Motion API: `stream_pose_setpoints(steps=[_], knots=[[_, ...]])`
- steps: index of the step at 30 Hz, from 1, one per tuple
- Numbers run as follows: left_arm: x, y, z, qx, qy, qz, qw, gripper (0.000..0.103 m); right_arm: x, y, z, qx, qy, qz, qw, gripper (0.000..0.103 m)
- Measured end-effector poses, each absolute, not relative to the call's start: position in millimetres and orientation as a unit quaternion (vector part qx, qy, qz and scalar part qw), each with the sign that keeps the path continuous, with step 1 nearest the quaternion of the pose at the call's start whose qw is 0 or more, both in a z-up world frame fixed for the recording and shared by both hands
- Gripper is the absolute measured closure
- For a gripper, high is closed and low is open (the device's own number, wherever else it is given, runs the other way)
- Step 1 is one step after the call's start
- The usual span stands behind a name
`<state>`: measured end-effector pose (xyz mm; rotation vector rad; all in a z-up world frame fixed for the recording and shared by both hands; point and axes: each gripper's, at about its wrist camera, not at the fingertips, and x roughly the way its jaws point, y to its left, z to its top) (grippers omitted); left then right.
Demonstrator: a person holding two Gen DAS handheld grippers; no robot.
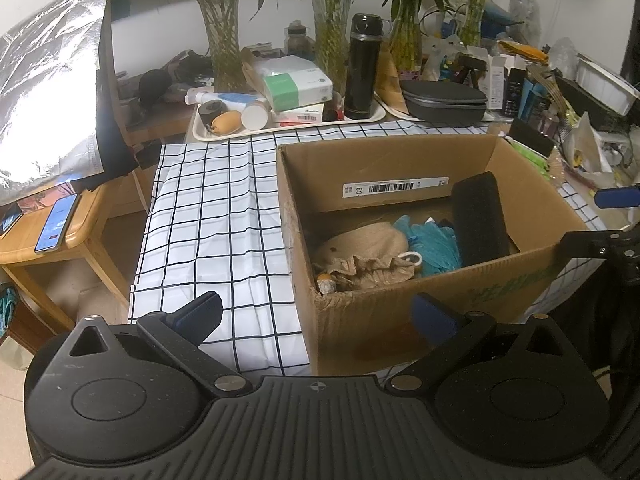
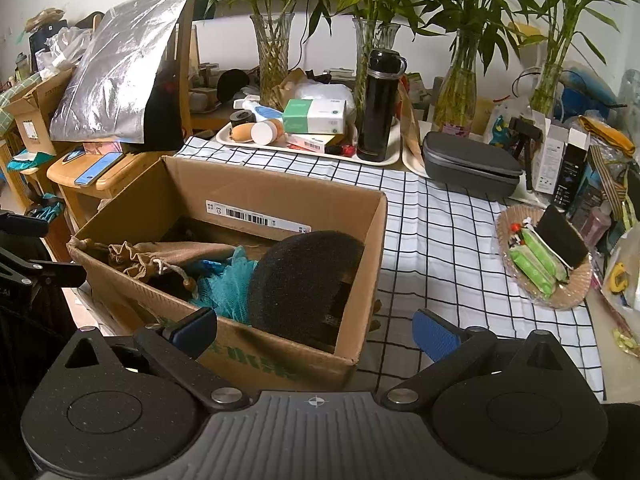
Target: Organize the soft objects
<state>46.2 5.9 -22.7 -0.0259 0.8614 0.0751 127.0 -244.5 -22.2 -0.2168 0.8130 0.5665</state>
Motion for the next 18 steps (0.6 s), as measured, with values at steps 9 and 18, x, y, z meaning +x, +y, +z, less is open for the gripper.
stream_pose_setpoints(steps=[9, 18], knots=[[46.2, 6.1, -22.5, -0.013, 0.417, 0.036, 0.908, 0.000, 127.0, -244.2, -22.3, -0.104, 0.389, 0.271, 0.874, 0.000], [41.8, 0.2, -21.1, -0.007, 0.409, 0.038, 0.912, 0.000, 126.4, -243.7, -22.2, -0.105, 0.389, 0.271, 0.874, 0.000]])
